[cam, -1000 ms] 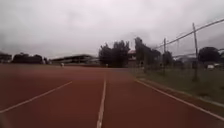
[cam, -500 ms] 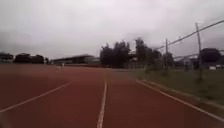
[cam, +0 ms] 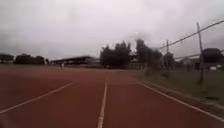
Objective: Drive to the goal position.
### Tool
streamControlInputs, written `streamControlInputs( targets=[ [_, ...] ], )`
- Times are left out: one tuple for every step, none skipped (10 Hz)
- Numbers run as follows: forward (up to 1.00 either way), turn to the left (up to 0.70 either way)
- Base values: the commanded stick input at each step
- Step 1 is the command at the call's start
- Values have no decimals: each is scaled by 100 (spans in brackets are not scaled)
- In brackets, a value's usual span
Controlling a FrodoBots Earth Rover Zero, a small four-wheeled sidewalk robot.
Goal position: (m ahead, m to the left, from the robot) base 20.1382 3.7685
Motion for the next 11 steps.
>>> streamControlInputs(
  targets=[
    [70,0],
    [70,0],
    [70,0],
    [70,0],
    [70,0],
    [70,0],
    [70,0],
    [70,0],
    [70,0],
    [70,0],
    [70,0]
  ],
)
